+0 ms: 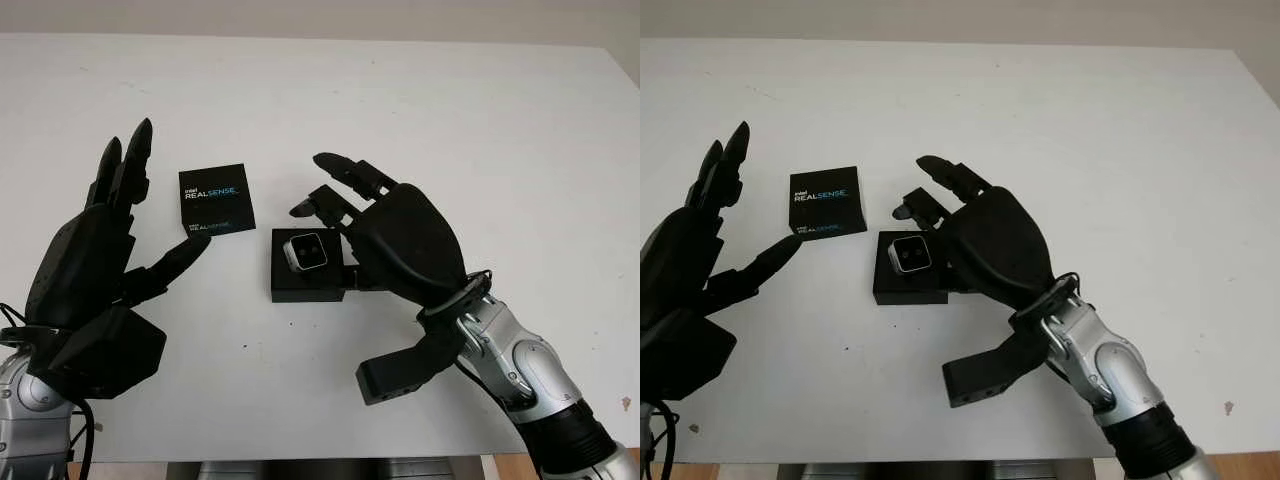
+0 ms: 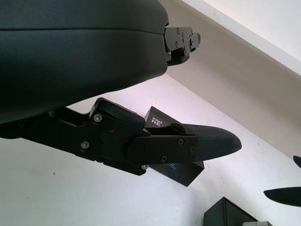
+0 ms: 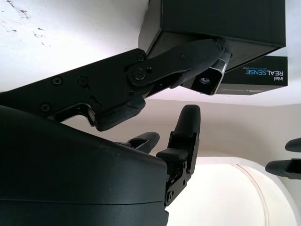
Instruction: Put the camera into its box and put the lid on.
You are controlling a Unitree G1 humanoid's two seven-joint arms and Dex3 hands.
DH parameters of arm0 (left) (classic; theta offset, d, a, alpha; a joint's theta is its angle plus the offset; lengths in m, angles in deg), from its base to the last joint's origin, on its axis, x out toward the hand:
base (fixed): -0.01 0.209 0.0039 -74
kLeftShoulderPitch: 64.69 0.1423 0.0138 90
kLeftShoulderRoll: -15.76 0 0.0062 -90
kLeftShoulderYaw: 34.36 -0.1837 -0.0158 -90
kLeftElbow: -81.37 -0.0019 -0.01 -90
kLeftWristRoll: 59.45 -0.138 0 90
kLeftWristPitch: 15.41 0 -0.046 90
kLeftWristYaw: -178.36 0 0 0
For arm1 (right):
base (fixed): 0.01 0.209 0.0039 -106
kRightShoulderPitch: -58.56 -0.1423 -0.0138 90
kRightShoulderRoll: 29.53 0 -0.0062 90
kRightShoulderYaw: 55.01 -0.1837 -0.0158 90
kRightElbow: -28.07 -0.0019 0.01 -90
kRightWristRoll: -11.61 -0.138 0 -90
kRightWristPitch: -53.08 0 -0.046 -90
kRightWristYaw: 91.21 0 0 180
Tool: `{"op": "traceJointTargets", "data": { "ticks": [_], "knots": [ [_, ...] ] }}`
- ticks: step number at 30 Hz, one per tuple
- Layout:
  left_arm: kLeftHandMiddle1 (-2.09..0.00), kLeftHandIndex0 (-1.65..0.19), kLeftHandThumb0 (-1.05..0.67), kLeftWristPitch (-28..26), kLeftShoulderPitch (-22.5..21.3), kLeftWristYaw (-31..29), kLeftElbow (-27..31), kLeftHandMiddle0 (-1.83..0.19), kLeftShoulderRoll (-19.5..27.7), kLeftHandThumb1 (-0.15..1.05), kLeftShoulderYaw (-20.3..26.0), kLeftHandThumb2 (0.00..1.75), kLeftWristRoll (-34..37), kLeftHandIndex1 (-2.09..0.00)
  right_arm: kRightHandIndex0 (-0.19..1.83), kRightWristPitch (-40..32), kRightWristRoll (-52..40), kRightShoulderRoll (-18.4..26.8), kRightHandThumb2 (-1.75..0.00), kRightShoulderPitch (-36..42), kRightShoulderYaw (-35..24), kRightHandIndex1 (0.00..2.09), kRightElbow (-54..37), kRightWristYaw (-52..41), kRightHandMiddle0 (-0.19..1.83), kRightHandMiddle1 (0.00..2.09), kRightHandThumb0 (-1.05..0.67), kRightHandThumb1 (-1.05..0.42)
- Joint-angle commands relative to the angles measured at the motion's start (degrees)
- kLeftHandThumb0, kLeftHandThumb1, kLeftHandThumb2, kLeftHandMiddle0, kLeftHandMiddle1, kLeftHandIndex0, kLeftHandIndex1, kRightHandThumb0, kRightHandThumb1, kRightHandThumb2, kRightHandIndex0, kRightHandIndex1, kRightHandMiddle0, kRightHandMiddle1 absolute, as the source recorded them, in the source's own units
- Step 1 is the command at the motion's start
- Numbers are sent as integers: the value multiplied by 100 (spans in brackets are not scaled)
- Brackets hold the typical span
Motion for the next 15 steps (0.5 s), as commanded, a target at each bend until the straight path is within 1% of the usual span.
{"op": "traceJointTargets", "data": {
  "ticks": [1,10,15],
  "knots": [
    [0,13,-83,-21,56,-13,114,19,7,105,-3,45,-29,-6,33,2,-4,30,-5,-16,47,28,-15,16,31,99,-74,-92],
    [0,14,-83,-4,66,-27,126,19,18,105,16,45,-37,-5,33,6,15,72,-5,-29,87,29,13,10,36,98,-74,-90],
    [0,14,-83,-45,53,-20,154,19,-5,105,30,44,-14,-5,31,59,-11,187,-5,-1,104,29,-67,-175,37,98,-72,-89]
  ]
}}
